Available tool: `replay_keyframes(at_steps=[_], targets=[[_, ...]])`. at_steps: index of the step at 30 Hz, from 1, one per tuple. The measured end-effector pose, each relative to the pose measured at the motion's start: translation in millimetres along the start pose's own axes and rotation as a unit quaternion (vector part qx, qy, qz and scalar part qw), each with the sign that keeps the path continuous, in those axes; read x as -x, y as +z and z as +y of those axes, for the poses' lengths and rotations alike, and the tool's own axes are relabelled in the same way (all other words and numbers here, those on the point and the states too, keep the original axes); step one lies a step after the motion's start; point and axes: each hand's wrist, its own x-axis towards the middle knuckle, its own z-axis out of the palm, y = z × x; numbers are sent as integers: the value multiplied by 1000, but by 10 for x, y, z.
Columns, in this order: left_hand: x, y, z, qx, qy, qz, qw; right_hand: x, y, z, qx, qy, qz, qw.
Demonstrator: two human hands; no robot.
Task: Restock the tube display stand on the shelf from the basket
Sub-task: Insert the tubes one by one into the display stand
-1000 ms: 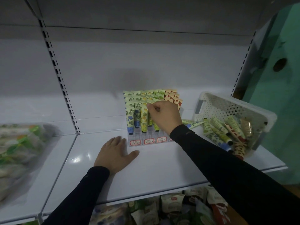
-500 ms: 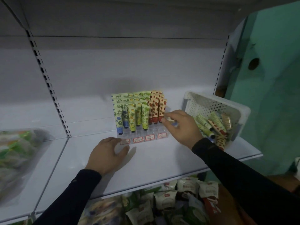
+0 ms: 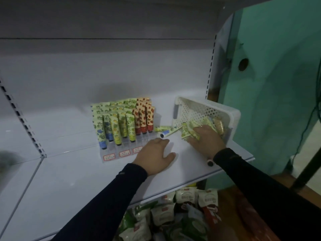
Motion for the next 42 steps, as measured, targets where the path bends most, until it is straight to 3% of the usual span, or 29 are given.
replay_keyframes(at_steps=[5,10,15,18,27,31,37,42], targets=[[-677,201,78,-14,-5,-18,1000,-233,128,98,65,14,-70,995],[-1267,310,82,-18,-46,-8,999,-446,210,117,97,-13,-88,991],[-1607,476,96,-21,-126,-80,989,-583,223,163,101,-26,-107,989],[-1683,558,107,-45,-134,-70,987,-616,230,205,87,-19,-114,990],[-1684,543,200,115,-192,-73,972,-637,314,228,40,-20,-102,994],[-1563,436,207,189,-212,-82,955,-619,295,220,-3,-9,-109,994],[-1210,103,198,274,-176,-56,944,-447,123,53,-116,-6,-81,990],[-677,-143,78,364,-157,-11,918,-198,25,-229,-274,9,-88,958]])
